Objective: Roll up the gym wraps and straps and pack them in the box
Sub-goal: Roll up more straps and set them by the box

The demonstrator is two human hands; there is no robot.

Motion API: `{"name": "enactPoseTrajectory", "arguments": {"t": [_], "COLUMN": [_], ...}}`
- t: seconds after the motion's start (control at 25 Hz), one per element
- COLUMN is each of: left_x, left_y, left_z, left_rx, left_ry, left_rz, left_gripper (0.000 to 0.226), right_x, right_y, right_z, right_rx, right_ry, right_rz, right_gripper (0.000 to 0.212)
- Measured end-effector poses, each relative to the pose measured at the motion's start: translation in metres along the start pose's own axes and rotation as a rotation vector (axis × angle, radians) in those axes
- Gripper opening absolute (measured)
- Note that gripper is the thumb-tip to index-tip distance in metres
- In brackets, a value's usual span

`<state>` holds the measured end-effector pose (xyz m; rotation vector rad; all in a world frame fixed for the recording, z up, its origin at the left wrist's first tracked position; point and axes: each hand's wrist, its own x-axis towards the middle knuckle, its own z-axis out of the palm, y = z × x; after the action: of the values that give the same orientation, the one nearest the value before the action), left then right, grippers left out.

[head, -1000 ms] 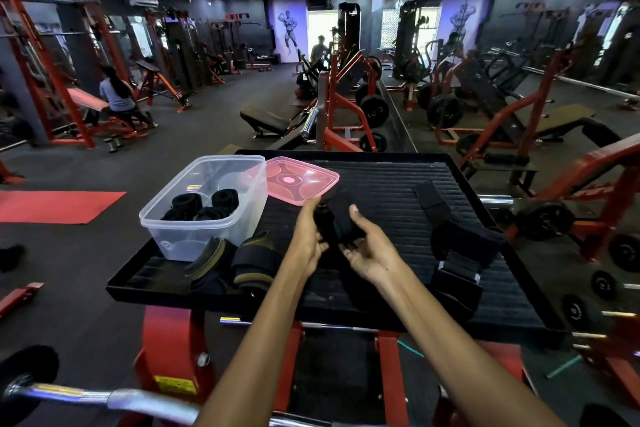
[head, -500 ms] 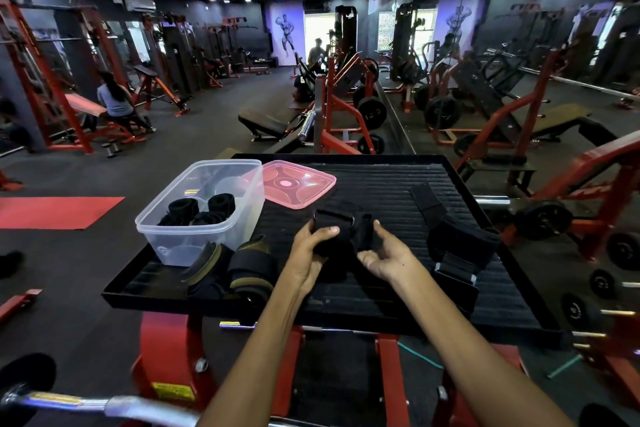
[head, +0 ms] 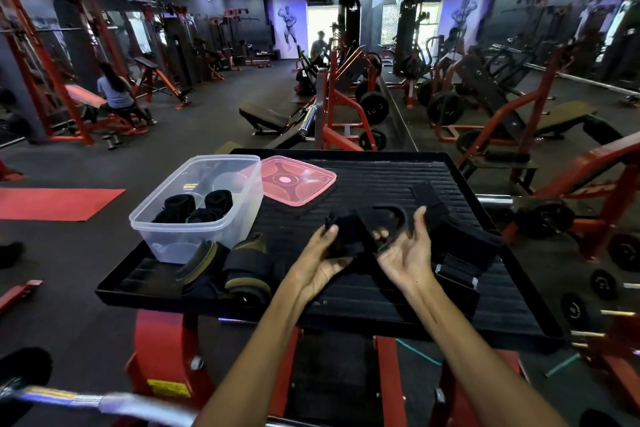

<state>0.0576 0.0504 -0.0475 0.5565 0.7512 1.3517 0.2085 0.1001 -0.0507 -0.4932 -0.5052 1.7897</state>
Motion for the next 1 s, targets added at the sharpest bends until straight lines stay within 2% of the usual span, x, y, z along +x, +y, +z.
{"name": "enactPoseTrajectory", "arguments": {"t": [0.08,0.16,0.28,0.4,0.52,0.64,0.76,0.92,1.0], "left_x": [0.001,0.003,0.006,0.004,0.003,0.001,-0.005,-0.008,-0.009], "left_y": [-0.005,-0.005,-0.003,-0.003,-0.003,-0.001,0.005,0.014,0.013], "left_z": [0.000,-0.002,-0.008,-0.011,-0.014,-0.019,-0.022,-0.020,-0.021], "left_rx": [0.069,0.125,0.132,0.172,0.268,0.491,0.697,0.805,0.854], "left_ry": [-0.001,0.031,0.117,0.118,0.130,0.150,0.119,0.087,0.080], "left_rz": [0.039,0.097,0.202,0.302,0.370,0.391,0.424,0.438,0.430], "left_gripper": [0.024,0.032,0.032,0.029,0.040,0.057,0.052,0.049,0.047], "right_x": [-0.007,-0.008,-0.010,-0.014,-0.014,-0.016,-0.017,-0.016,-0.016], "right_y": [0.007,0.015,0.021,0.024,0.024,0.024,0.028,0.030,0.031], "right_z": [0.004,0.004,0.003,0.003,0.001,0.003,0.002,0.002,0.001], "right_rx": [-0.222,-0.389,-0.606,-0.863,-0.878,-0.928,-0.987,-0.957,-1.019], "right_ry": [-0.070,-0.097,-0.107,-0.023,0.000,-0.070,-0.094,-0.051,-0.070], "right_rz": [-0.010,-0.073,-0.196,-0.351,-0.441,-0.481,-0.514,-0.503,-0.510], "right_gripper": [0.077,0.087,0.075,0.045,0.038,0.049,0.051,0.041,0.035]}}
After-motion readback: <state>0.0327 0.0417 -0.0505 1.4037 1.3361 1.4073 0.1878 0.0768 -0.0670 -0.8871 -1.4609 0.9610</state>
